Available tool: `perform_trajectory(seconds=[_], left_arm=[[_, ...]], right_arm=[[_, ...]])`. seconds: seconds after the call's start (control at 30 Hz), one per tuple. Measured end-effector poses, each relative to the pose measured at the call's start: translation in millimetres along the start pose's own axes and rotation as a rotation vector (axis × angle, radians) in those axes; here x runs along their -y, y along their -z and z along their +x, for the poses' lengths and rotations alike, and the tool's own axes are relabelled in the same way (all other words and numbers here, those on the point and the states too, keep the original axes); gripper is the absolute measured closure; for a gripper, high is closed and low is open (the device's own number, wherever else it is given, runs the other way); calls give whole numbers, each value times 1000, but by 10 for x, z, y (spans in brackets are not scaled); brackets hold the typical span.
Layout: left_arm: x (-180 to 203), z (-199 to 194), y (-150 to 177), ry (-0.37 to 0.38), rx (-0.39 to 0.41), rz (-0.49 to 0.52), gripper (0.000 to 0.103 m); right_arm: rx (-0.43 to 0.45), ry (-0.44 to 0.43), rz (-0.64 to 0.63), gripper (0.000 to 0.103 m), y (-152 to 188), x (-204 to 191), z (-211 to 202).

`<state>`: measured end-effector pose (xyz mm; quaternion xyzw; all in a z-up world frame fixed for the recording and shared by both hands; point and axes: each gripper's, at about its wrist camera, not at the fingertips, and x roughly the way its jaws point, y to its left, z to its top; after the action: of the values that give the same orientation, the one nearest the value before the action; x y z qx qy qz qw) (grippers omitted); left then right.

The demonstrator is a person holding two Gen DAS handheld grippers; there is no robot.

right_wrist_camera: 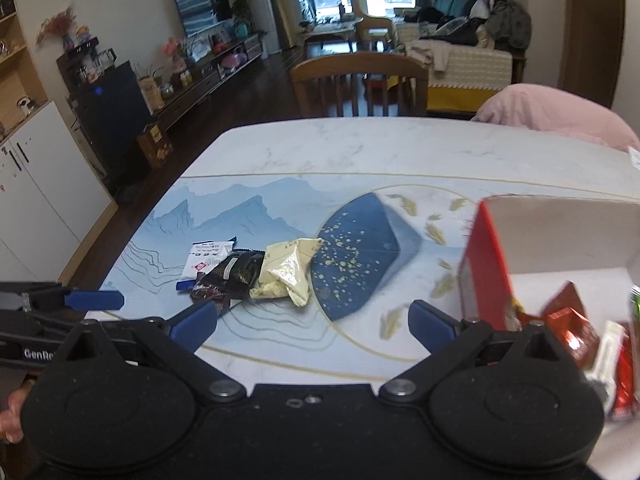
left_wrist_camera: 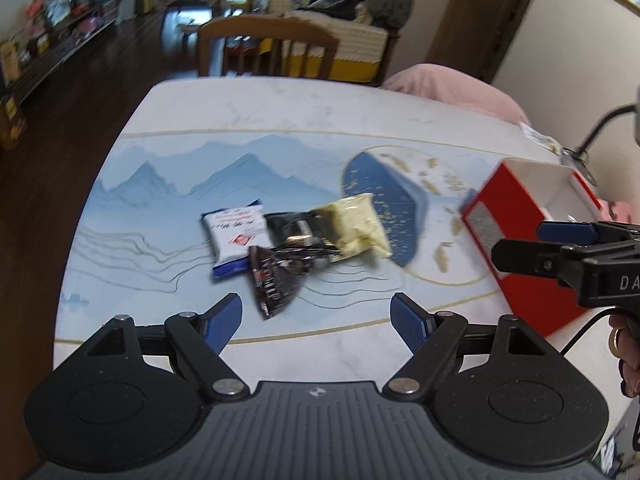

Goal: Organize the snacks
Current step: 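Withdraw both tools from the box toward the last snacks, then grasp the dark chocolate packet with the left gripper while the right grasps the cream wrapper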

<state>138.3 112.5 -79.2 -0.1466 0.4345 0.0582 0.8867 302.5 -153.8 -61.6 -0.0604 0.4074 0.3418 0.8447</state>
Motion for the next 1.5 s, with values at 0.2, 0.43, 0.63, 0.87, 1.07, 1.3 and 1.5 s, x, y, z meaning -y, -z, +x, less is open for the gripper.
perform_trajectory(seconds=[0.2, 0.43, 0.63, 0.87, 1.07, 1.3, 1.5], left_arm=[[-90, 319, -61, -27, -39, -58, 22], [-91, 589, -146, -45, -65, -64, 22], [-152, 758, -203, -29, -95, -85, 23], [-183, 875, -250, -12, -120, -100, 32], [-220, 936, -265, -7, -138, -111, 42], [-276, 952, -247, 3, -153, -128, 60], [-272, 915, -222, 8, -149, -126, 71]], right_arm=[[-74, -16, 15, 3, -209, 75, 451], [-132, -31, 18, 7, -345, 65, 909], [-183, -56, 53, 13, -401, 73, 1198], [-216, -90, 58, 21, -418, 16, 1377], [-228, -115, 65, 33, -401, -11, 1449], [-223, -120, 65, 51, -372, -30, 1428], [-200, -99, 45, 63, -327, -79, 1344]])
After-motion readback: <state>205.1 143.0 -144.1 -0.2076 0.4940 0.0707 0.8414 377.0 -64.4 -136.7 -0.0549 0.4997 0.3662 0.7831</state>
